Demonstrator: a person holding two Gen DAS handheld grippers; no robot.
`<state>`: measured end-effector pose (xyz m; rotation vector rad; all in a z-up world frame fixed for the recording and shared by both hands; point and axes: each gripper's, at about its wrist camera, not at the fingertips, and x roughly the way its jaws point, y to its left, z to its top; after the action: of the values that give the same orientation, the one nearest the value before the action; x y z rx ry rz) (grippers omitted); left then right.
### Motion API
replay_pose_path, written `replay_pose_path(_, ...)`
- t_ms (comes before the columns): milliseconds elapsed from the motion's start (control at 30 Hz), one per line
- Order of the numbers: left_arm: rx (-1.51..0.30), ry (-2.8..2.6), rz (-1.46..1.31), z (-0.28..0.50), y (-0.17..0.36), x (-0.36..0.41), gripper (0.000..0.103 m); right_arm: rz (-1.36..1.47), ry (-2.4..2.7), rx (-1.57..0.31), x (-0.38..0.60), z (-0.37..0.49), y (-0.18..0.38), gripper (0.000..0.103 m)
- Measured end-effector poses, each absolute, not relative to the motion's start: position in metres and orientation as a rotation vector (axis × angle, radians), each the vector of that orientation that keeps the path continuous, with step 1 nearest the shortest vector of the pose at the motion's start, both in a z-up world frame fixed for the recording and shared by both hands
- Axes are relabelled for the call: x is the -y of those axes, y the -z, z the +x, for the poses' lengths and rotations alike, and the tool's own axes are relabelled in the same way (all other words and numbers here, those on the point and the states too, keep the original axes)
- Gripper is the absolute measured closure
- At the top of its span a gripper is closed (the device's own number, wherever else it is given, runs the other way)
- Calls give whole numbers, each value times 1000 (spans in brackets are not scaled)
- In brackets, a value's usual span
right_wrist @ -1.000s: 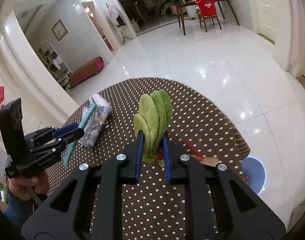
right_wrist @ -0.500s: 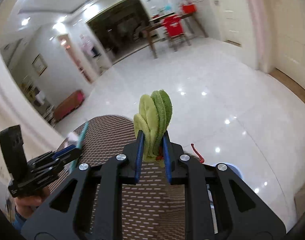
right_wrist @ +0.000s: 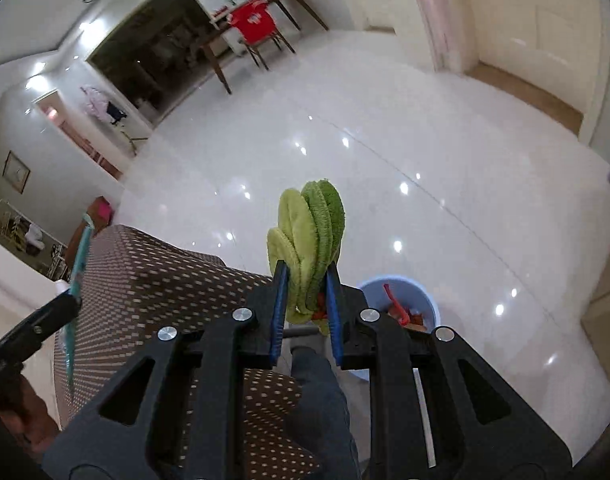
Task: Collect trash
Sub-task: 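Carry the teal box and green plush toy toward the blue bin, then open both grippers over the blue bin to drop the items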
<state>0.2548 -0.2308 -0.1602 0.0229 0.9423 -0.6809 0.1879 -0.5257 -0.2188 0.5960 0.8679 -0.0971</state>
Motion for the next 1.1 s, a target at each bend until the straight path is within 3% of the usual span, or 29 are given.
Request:
replay_pose_path(67,-963,684,22,257,165,240,76,619,106,-892,531,190,234,80)
replay_pose_path(100,-979,685,20,259,169,247,76,638,109,-910,536,193,245,70)
replay_pose_path(133,-989,686,19,261,171,251,76,657,112,-922,538,192,255,51)
replay_pose_path(300,-1043,699,33,270,186,275,76,754,135,-887,558,186,269,27)
replay_pose_path(533,-1142,711,37,288,211,311,76,802,194,-775,585,156,245,16)
replay_pose_path(767,-1234,728,28,306,237,337,74,808,200,-700,589,147,219,15)
replay_pose_path(800,-1240,721,38,309,241,342,62,809,200,-695,588,147,219,14)
replay_pose_path(833,-1242,716,43,311,243,342,39,809,198,-691,591,148,218,14)
replay_pose_path(867,-1244,702,42,312,244,342,28,804,199,-688,591,147,216,14)
replay_pose_path(900,-1242,686,27,315,244,341,23,802,200,-687,592,145,216,14)
replay_pose_path(1067,-1222,671,49,316,235,340,20,798,201,-693,586,146,216,7)
replay_pose_path(1100,-1205,668,59,314,230,339,15,796,202,-696,586,145,215,6)
